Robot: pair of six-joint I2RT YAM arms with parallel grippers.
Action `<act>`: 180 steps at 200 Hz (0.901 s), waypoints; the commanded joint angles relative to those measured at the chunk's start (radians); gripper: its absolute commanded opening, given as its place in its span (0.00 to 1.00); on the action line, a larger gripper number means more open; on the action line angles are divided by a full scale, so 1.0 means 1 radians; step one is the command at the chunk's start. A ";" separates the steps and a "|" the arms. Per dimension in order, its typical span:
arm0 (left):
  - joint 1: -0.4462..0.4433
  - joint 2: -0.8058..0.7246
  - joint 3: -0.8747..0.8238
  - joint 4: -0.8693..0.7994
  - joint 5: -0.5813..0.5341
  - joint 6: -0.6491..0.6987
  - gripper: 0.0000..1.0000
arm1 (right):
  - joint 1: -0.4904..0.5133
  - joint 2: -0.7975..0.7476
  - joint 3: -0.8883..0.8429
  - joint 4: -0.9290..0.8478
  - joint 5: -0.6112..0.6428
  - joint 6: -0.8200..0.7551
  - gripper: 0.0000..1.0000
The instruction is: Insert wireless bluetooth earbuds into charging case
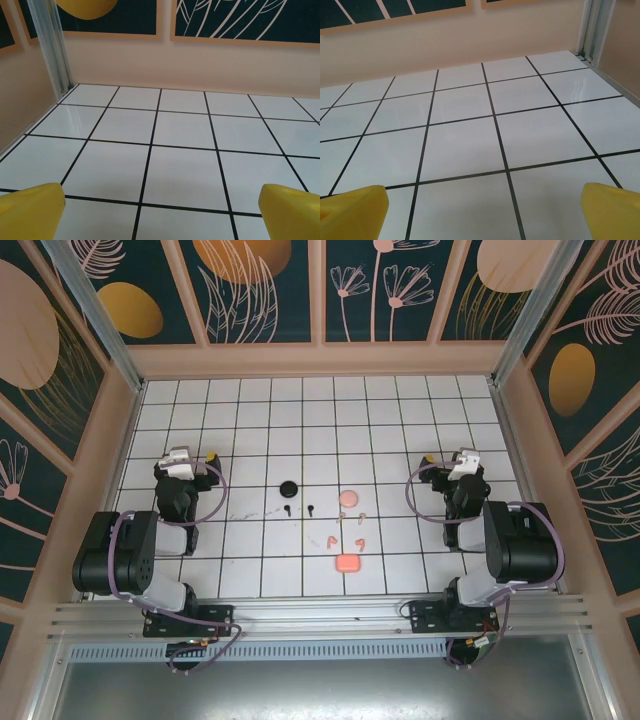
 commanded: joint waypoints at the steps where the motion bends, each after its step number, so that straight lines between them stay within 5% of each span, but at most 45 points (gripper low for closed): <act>1: 0.006 0.008 0.016 -0.002 0.001 -0.015 0.99 | -0.005 0.000 0.015 0.027 -0.024 0.001 0.99; 180: 0.006 -0.002 0.009 0.002 0.002 -0.014 0.99 | -0.030 0.000 0.014 0.029 -0.066 0.015 0.99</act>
